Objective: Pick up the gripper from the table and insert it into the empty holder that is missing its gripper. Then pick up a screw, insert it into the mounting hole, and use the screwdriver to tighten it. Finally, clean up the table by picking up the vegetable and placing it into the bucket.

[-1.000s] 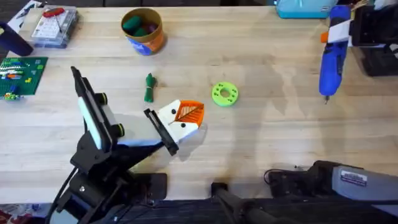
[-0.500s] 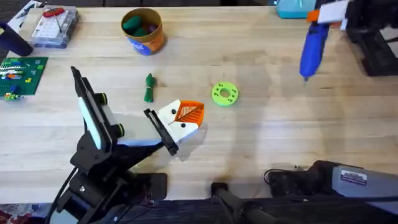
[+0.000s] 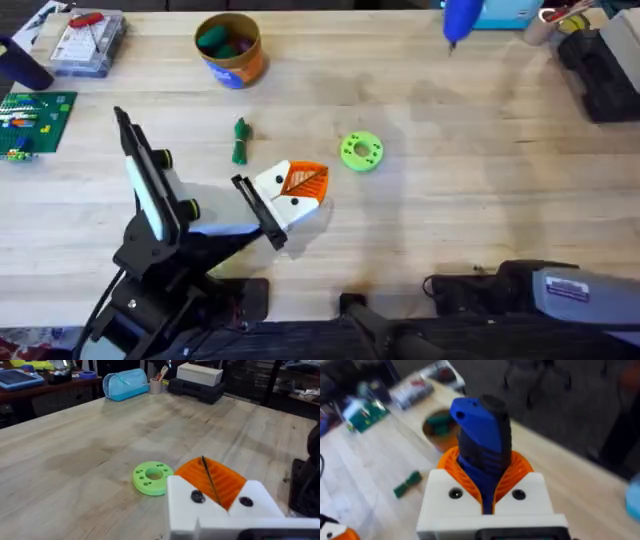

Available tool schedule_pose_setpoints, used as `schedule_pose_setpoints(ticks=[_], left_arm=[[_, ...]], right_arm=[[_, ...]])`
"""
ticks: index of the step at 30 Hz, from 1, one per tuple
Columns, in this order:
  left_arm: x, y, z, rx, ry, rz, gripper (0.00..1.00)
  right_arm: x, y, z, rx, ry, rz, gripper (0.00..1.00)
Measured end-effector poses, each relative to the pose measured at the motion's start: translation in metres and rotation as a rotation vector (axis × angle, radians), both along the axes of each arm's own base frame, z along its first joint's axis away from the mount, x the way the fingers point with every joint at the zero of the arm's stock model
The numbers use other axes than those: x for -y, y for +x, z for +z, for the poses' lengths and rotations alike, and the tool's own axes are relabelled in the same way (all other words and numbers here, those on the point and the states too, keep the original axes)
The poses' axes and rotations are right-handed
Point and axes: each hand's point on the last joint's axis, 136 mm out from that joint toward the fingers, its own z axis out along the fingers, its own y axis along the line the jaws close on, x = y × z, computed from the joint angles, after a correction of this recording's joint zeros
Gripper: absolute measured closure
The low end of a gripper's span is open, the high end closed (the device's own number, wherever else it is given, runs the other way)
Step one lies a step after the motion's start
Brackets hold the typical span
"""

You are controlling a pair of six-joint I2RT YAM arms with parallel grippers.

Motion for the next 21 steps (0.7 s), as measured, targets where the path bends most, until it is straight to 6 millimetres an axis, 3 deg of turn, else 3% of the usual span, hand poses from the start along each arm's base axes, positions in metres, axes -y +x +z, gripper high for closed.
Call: schedule_pose_setpoints(ticks=[4,10,15,21], left_arm=[[0.0,0.0,0.0,0.0,0.0,0.0,0.984],[0.0,0.0,0.0,0.0,0.0,0.0,0.984],[0.0,0.0,0.0,0.0,0.0,0.0,0.984],[0.0,0.0,0.0,0.0,0.0,0.0,0.984]], right_arm=[[-0.026,0.0,0.046,0.161,0.064,0.075,0.943],[-0.047,-0.015,0.101,0.33,0.173,0.21,0.941],[-0.062,-0.032,0.118,0.358,0.23,0.327,0.943],[-0.096,-0.057,0.126,0.354,0.273,0.473,0.943]])
